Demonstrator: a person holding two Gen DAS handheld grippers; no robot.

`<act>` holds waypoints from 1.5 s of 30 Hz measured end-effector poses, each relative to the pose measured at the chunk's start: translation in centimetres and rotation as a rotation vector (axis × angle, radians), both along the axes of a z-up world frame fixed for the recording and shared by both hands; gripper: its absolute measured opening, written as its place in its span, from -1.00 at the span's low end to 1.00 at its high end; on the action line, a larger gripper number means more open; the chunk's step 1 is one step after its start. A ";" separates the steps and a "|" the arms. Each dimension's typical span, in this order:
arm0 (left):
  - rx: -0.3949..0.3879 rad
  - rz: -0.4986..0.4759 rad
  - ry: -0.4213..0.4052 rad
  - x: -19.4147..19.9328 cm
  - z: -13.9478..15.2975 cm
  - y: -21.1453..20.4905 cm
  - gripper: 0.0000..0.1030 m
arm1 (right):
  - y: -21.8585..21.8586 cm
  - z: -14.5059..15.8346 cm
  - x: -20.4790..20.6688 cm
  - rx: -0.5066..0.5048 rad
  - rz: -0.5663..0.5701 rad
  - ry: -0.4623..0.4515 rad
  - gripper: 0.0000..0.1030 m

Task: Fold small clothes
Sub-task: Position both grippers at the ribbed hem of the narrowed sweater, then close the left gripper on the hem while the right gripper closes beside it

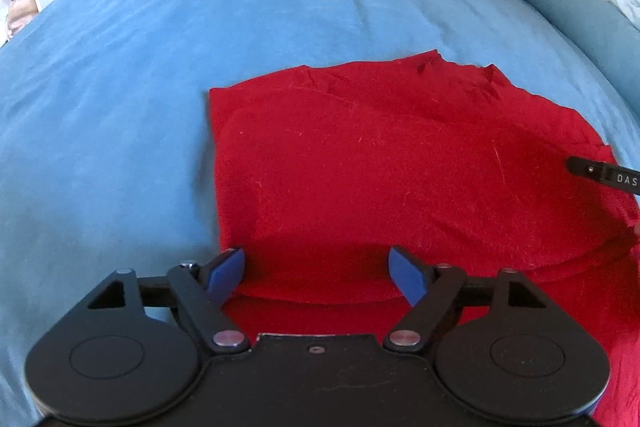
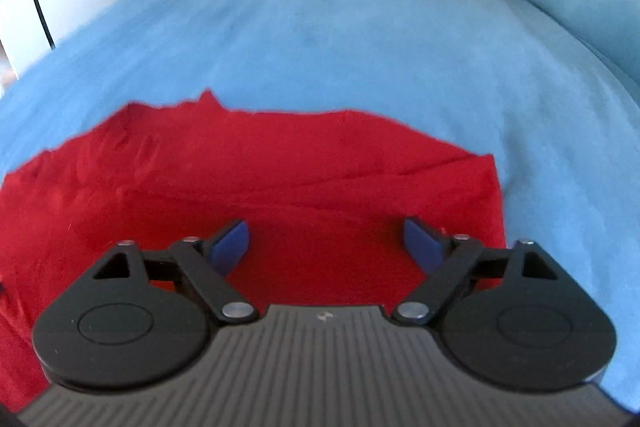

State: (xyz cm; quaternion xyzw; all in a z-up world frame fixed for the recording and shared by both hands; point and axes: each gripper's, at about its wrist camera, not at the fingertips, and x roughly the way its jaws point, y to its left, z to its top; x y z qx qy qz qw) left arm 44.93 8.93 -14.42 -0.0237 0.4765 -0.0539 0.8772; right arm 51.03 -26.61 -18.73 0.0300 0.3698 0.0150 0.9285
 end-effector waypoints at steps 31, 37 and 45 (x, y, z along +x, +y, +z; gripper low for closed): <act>0.041 -0.007 0.280 -28.6 2.8 4.4 0.13 | -3.7 4.9 -36.6 0.035 -0.052 0.436 0.65; 0.052 -0.037 0.268 -28.2 2.0 3.9 -0.09 | -3.4 3.6 -37.9 0.043 -0.057 0.484 0.40; 0.054 -0.071 0.277 -28.2 2.0 3.5 -0.48 | -3.8 2.9 -37.6 0.059 -0.072 0.488 0.25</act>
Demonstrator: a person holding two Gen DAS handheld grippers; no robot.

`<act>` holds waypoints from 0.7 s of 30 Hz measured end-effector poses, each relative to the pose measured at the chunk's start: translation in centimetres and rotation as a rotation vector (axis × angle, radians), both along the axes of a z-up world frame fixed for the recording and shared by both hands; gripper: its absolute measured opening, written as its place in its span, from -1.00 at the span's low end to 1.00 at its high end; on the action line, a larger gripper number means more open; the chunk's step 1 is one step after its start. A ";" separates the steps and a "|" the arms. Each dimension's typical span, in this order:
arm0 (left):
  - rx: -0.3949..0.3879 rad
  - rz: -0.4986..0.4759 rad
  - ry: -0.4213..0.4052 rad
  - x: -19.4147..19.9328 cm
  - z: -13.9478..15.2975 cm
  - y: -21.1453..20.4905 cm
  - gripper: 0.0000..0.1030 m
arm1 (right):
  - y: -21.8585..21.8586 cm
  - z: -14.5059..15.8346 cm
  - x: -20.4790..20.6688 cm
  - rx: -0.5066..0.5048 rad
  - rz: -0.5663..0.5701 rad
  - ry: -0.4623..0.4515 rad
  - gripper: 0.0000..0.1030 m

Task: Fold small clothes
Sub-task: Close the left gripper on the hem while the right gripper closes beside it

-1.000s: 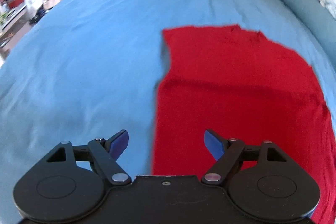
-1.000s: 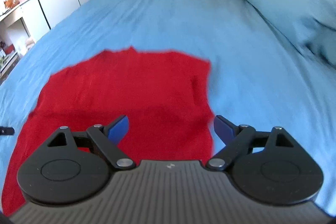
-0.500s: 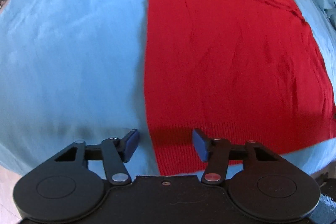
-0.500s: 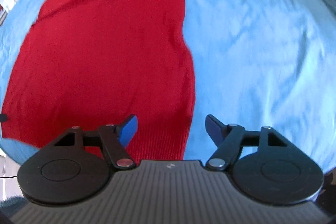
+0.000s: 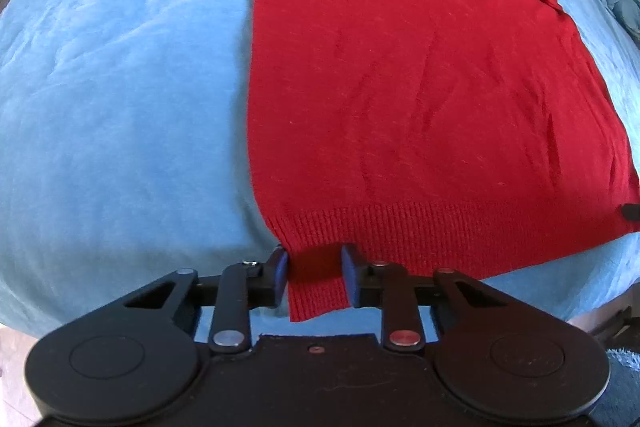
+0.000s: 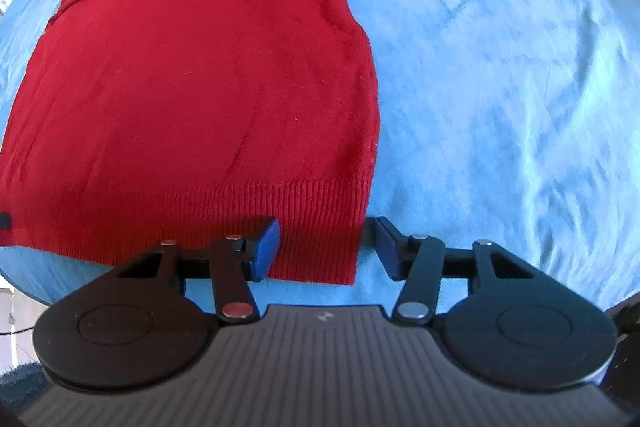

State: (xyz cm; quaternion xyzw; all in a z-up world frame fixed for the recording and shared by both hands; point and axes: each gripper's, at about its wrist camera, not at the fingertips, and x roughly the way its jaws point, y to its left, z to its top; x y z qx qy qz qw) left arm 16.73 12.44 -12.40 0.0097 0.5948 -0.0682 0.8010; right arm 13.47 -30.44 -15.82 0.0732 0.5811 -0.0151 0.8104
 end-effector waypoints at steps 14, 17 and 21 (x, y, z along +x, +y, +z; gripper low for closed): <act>0.012 -0.028 0.022 0.9 0.8 -0.3 -0.90 | -0.3 0.5 1.0 0.038 0.008 0.017 -0.57; -0.001 -0.018 0.012 1.5 2.6 -0.5 -0.90 | -0.6 2.3 1.3 0.075 -0.013 0.004 -0.58; -0.055 0.015 -0.035 3.2 6.5 -0.6 -0.90 | -1.3 6.2 2.9 0.165 -0.057 -0.059 -0.58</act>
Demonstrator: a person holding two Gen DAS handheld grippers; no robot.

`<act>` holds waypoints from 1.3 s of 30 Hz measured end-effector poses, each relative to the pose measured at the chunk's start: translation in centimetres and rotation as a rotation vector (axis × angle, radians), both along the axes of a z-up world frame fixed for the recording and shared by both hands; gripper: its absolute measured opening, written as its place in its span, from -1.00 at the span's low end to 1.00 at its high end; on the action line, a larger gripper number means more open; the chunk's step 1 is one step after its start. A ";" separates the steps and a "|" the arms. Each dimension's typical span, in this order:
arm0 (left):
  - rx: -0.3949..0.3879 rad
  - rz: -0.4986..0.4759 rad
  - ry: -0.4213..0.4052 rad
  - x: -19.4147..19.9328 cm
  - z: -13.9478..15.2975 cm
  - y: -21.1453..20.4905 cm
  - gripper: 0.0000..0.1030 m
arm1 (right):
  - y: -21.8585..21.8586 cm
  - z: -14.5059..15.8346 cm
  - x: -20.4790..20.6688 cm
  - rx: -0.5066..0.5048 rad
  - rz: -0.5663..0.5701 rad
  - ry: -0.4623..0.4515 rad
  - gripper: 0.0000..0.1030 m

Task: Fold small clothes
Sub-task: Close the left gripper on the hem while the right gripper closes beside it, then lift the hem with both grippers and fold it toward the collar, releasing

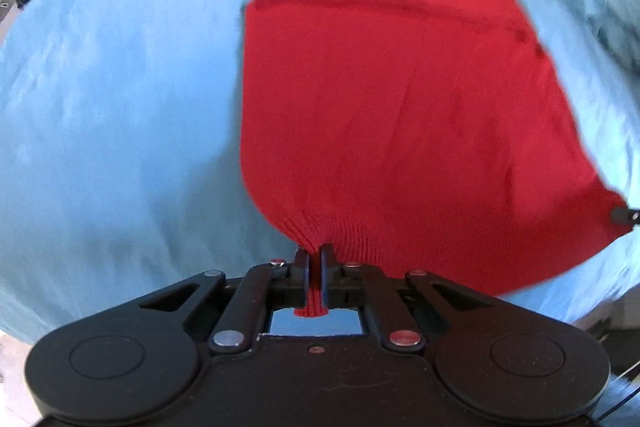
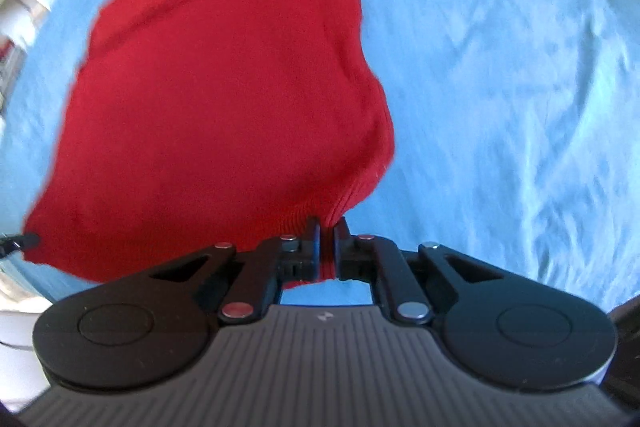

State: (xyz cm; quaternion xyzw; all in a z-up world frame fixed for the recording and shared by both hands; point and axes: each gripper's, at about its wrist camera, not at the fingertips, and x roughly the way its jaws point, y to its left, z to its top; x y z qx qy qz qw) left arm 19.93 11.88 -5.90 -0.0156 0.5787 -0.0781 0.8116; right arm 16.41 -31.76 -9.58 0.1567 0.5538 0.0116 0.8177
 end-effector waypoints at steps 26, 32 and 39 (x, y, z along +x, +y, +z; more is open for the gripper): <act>-0.041 0.282 -0.276 38.8 -5.5 -1.3 -0.89 | -2.6 -5.7 40.2 0.043 -0.155 -0.272 -0.56; 0.013 0.296 -0.339 36.9 -3.1 -1.7 0.30 | -1.6 -2.7 38.3 -0.057 -0.070 -0.413 0.72; 0.020 0.052 -0.312 32.6 -3.4 -5.6 0.40 | 2.0 -3.5 35.0 -0.022 0.103 -0.400 0.89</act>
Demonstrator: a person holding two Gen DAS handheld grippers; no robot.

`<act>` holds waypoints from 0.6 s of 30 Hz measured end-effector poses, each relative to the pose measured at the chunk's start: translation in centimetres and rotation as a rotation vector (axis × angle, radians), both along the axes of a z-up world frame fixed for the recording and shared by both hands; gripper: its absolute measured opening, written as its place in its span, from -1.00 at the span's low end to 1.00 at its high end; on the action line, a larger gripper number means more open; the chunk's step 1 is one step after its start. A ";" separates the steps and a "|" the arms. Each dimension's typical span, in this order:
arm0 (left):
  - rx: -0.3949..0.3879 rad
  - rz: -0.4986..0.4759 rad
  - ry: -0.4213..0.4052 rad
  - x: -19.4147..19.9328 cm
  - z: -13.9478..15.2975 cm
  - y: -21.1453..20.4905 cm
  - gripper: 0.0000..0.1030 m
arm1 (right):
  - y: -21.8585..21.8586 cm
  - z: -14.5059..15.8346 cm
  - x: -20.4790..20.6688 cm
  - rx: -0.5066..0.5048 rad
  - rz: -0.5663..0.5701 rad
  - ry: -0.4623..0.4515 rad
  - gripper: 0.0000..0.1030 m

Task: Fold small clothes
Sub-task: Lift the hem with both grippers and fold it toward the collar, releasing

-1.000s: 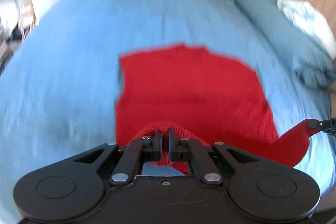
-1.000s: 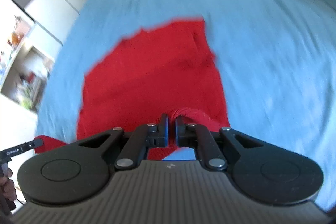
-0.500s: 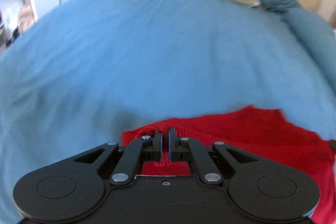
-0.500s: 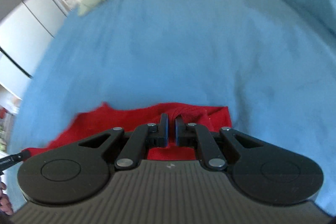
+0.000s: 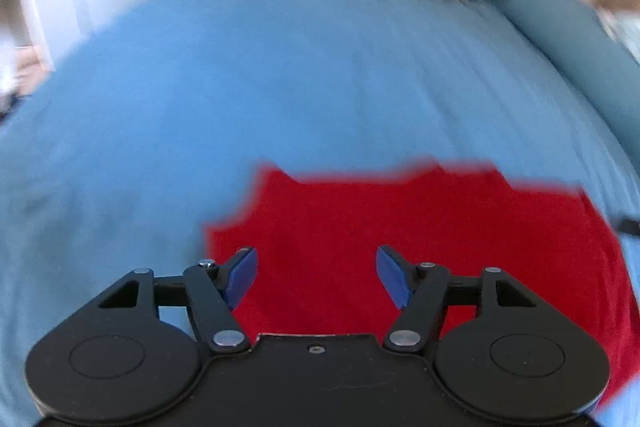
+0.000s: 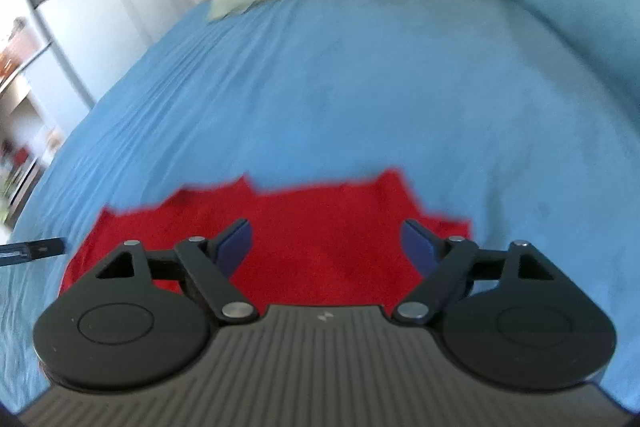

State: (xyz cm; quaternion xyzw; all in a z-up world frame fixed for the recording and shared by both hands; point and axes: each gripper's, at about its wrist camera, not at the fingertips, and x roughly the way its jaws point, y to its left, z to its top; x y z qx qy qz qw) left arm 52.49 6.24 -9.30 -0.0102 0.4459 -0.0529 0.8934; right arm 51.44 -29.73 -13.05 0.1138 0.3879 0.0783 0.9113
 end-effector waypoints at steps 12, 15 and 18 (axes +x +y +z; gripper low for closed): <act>0.043 -0.048 0.071 -2.1 -4.2 1.4 0.46 | -4.0 -4.0 -1.6 -0.071 -0.085 0.092 0.70; 0.106 -0.005 0.057 -2.5 -2.7 1.1 0.45 | -5.0 -1.9 -2.6 -0.122 -0.097 0.071 0.75; 0.149 -0.043 -0.019 -4.0 0.1 0.1 0.52 | -6.4 0.6 -4.4 -0.081 -0.087 0.037 0.76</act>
